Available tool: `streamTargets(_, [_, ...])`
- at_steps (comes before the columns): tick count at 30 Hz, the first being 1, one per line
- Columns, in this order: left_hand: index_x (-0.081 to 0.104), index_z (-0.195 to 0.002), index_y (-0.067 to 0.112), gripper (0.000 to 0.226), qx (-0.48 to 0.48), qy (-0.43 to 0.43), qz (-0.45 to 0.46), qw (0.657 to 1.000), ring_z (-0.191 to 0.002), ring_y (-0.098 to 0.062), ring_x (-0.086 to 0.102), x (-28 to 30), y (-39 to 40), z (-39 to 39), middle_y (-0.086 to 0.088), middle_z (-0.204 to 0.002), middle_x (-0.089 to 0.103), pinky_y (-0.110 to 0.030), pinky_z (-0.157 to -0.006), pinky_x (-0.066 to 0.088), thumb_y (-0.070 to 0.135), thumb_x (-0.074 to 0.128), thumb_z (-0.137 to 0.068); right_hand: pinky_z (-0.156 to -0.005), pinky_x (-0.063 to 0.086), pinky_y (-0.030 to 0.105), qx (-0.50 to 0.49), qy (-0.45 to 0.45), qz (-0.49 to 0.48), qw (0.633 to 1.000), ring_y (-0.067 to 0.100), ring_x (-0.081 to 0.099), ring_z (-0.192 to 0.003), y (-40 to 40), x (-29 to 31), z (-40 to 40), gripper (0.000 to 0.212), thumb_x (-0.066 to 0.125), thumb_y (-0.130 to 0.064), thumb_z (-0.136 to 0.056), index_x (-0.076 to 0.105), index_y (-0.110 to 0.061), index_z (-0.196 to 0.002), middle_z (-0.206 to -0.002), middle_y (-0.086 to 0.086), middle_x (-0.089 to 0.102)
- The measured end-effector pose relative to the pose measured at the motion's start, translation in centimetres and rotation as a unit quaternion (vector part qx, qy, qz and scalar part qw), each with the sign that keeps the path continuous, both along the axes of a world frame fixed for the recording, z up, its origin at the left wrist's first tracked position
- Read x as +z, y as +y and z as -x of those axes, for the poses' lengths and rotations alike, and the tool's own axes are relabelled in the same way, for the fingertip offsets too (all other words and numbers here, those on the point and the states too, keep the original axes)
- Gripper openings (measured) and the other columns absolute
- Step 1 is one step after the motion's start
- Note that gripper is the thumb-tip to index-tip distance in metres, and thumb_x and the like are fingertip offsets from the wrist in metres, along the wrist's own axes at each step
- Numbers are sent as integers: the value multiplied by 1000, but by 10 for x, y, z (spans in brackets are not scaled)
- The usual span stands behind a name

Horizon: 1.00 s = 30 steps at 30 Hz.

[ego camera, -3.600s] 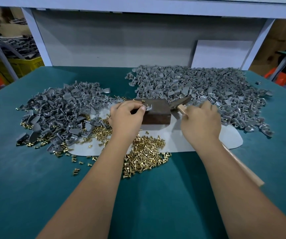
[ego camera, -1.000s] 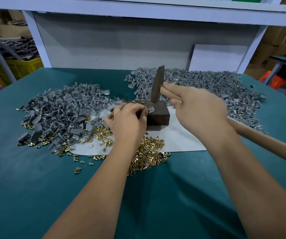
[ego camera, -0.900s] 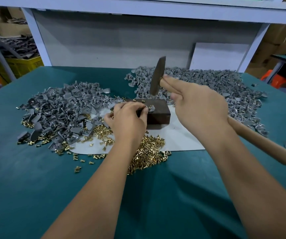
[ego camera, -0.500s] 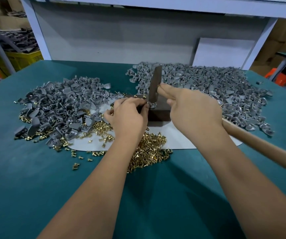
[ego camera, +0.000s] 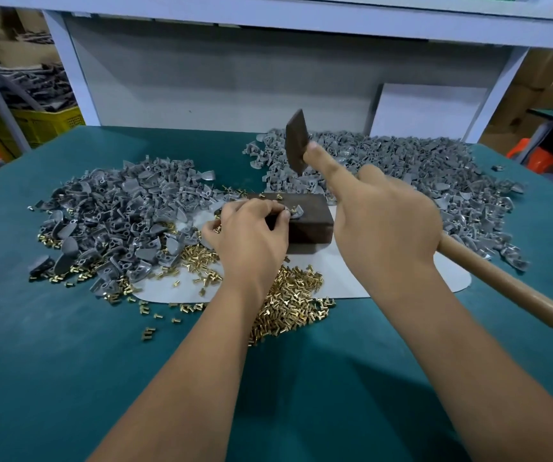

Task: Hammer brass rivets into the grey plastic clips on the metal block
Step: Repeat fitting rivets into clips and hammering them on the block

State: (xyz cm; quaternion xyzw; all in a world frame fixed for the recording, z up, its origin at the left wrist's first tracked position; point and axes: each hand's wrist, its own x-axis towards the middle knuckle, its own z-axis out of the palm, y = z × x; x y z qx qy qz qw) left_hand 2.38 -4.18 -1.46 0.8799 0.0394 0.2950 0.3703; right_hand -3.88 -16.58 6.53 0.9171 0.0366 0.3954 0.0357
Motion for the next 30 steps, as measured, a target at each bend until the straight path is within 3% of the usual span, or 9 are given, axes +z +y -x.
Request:
streamTargets(4, [73,-95,37,13,2,-6,-25,1000,-119,-11,45,2,0,1,22,-101,68,-44,-98,18,42,62,-92,-48,24,27,9,71,49,996,26,47,-55,2,-13,6,72,60,-9,-83,39,-46,-141,-71,2,50])
streamTargets(6, [73,-97,36,13,3,2,-39,999,-118,-13,45,4,0,1,20,-103,68,-44,-97,18,40,61,-92,-49,24,28,-6,120,39,992,24,42,-59,3,-15,2,73,54,-13,-89,26,-52,-143,-77,0,51])
streamTargets(9, [73,-97,33,15,3,-3,-39,999,-117,-12,46,4,0,1,18,-101,69,-41,-95,16,42,61,-93,-45,12,22,-21,69,-2,997,22,33,-54,5,-7,-1,70,61,-14,-85,38,-48,-141,-71,2,53])
streamTargets(11, [72,-94,33,15,5,-10,-37,999,-117,-11,46,4,-1,2,18,-95,68,-38,-93,14,42,60,-93,-45,17,22,-4,23,4,1000,24,37,-50,5,-7,1,69,65,-10,-80,46,-43,-138,-67,4,52])
streamTargets(15, [71,-90,33,14,9,-5,-66,998,-113,-15,47,6,-1,3,18,-90,63,-37,-87,14,37,59,-94,-51,28,29,-7,143,25,989,23,40,-61,5,-14,1,71,52,-13,-91,23,-52,-144,-82,1,54])
streamTargets(21, [74,-95,33,14,5,-13,-33,999,-114,-10,47,4,-2,2,18,-98,69,-36,-90,13,41,63,-92,-43,13,19,-3,7,-78,997,14,19,-41,-4,2,-9,58,53,-24,-95,29,-56,-136,-66,-2,45])
streamTargets(24, [74,-96,33,14,8,-18,-36,999,-114,-11,48,4,-2,2,18,-99,69,-36,-90,14,41,63,-92,-44,16,21,12,59,-83,995,20,33,-45,-5,0,-11,51,47,-29,-98,29,-57,-136,-68,1,51])
streamTargets(27, [74,-96,34,14,11,-21,-48,999,-113,-13,48,4,-1,3,18,-101,69,-39,-91,16,40,62,-92,-56,34,29,30,168,-89,981,28,64,-81,-8,-8,-16,50,44,-31,-98,29,-58,-138,-99,0,70])
streamTargets(30, [74,-93,33,13,9,-29,-44,999,-110,-14,50,3,-1,2,17,-96,69,-40,-91,16,39,63,-91,-56,38,31,32,120,-131,984,29,67,-90,-11,-3,-18,48,44,-33,-98,30,-55,-139,-104,-2,72])
